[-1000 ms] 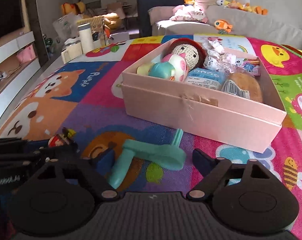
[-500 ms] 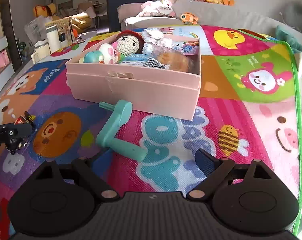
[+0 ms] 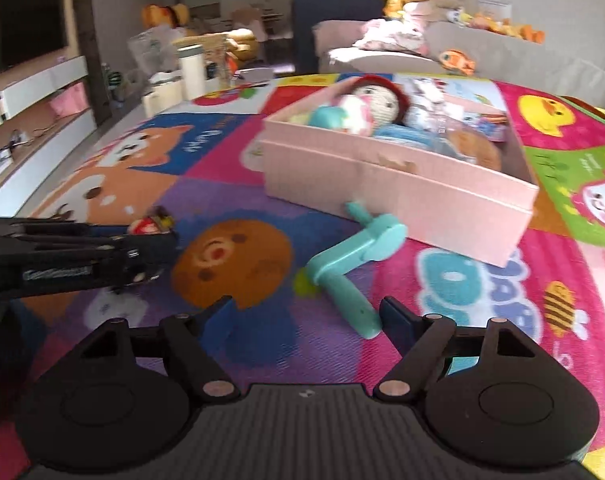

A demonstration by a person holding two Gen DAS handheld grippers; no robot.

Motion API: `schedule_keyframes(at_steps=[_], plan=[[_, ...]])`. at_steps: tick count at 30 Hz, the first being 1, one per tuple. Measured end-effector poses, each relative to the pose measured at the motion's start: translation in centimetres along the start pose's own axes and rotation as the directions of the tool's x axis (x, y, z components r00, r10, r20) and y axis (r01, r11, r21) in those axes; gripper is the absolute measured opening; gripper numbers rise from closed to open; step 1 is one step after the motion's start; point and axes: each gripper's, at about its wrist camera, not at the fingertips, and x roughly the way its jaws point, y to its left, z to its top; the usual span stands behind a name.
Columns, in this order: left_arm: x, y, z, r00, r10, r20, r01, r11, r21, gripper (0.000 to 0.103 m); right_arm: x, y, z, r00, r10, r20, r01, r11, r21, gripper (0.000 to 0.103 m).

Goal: Organize objects
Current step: 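Grasp the teal toy with the right tool and lift it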

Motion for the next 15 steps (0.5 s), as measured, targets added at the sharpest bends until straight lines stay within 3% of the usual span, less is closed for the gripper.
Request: schedule_keyframes(at_steps=[4, 9, 15], plan=[[0.0, 0.0, 0.0, 1.0, 0.001, 0.0, -0.001, 1.0, 0.001, 0.034, -0.8, 0.2, -0.2, 1.0, 0.03, 0.006, -0.03, 0.999, -0.02, 0.079], [0.0, 0.0, 0.0, 1.0, 0.0, 0.0, 0.0, 1.0, 0.0, 0.034, -0.8, -0.6, 0.1, 0.994, -0.085, 0.067, 0.09, 0.993, -0.078, 0.082], [0.0, 0.0, 0.0, 1.0, 0.0, 0.0, 0.0, 1.0, -0.001, 0.034, 0.5, -1.6, 0.6, 0.992, -0.116, 0.046, 0.122, 0.984, -0.133, 0.082]])
